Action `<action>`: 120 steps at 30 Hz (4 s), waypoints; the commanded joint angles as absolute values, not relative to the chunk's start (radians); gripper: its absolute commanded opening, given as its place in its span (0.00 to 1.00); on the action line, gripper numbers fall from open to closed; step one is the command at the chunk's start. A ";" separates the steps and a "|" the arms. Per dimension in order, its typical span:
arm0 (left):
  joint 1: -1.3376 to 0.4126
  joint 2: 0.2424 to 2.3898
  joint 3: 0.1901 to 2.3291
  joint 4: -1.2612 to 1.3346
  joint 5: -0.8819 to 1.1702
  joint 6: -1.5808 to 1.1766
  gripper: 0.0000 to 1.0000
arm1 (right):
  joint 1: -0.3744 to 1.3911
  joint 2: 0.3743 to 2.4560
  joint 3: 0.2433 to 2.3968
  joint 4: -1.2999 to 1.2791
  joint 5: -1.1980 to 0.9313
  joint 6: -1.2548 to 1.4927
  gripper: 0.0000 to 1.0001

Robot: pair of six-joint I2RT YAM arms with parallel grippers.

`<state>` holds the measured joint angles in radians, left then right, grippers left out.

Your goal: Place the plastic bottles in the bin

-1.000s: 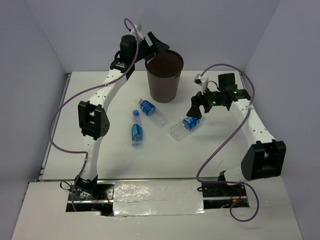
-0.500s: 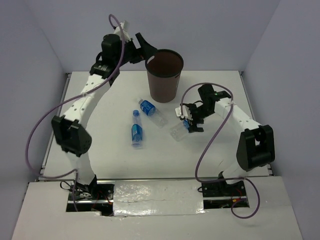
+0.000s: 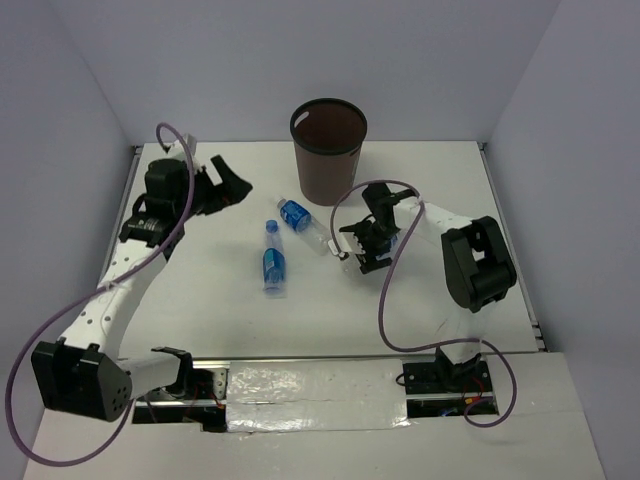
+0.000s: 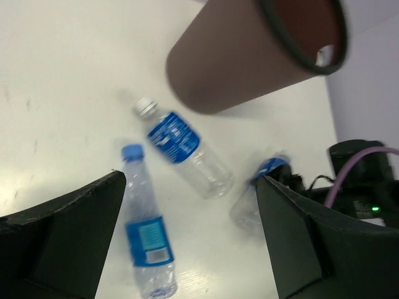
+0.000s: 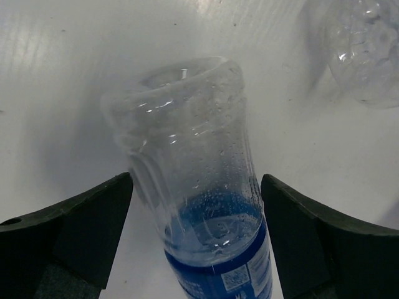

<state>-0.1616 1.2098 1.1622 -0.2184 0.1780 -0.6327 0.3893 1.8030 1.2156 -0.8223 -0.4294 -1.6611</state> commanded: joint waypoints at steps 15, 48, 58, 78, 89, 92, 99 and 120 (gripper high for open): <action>-0.120 0.925 0.689 -0.124 0.138 -0.845 0.99 | 0.417 1.706 1.204 -0.718 -0.446 -1.427 0.46; -0.136 0.980 0.520 0.021 0.256 -0.923 0.99 | 0.465 1.839 2.017 -0.005 -0.190 -0.143 0.49; -0.236 1.097 0.587 -0.047 0.187 -0.884 0.99 | 0.416 2.040 2.148 0.107 -0.080 -0.100 0.83; -0.403 1.591 0.915 -0.213 0.022 -0.775 0.88 | 0.284 1.637 1.702 0.008 -0.653 -0.104 1.00; -0.448 1.608 0.970 -0.232 -0.055 -0.741 0.39 | 0.272 1.367 1.401 -0.432 -0.908 -0.342 1.00; -0.448 1.485 0.942 -0.161 0.017 -0.741 0.38 | 0.270 1.284 1.280 -0.465 -0.876 -0.425 1.00; -0.446 1.380 1.084 -0.009 0.238 -0.724 0.38 | 0.210 1.184 1.094 -0.442 -0.853 -0.408 1.00; -0.365 2.055 1.993 0.305 0.382 -0.922 0.39 | 0.201 1.111 0.966 -0.393 -0.850 -0.376 1.00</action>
<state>-0.3702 2.0331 1.9076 0.1501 0.4034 -0.8997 0.2047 1.1404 0.9745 -0.4305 -0.8421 -0.3840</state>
